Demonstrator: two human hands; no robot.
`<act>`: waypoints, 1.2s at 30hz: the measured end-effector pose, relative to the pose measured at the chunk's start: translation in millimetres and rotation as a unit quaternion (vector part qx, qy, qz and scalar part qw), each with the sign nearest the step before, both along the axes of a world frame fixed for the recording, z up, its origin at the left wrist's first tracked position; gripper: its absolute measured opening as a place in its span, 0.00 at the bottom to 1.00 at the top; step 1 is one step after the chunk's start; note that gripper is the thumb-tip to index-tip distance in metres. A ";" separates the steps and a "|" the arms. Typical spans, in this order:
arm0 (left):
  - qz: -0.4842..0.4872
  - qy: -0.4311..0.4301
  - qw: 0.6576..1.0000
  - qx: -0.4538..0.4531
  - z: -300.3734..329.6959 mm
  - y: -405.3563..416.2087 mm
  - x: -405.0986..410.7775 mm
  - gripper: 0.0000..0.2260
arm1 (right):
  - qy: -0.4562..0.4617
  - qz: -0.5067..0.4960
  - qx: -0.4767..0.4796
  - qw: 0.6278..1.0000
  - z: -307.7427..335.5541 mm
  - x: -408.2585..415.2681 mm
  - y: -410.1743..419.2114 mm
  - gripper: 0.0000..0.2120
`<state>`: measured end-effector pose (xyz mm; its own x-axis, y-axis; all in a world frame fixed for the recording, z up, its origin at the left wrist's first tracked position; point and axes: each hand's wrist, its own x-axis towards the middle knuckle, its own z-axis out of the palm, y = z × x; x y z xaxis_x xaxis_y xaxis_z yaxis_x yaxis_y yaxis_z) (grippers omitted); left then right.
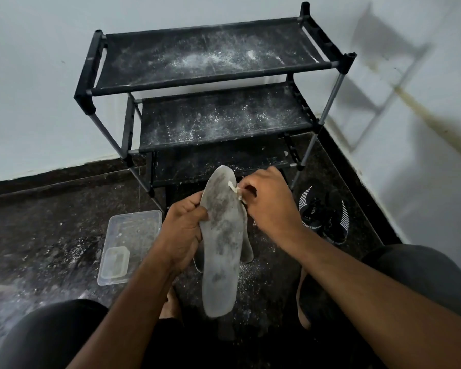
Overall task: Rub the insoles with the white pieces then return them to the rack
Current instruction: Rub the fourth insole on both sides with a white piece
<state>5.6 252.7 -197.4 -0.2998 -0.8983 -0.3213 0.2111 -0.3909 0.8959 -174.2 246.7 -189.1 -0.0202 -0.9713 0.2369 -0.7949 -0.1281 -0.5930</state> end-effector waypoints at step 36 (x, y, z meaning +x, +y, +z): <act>0.017 -0.008 1.000 0.022 -5.0 1.1 -0.3 0.12 | -0.067 0.058 0.018 0.996 -6.4 17.5 13.2 0.03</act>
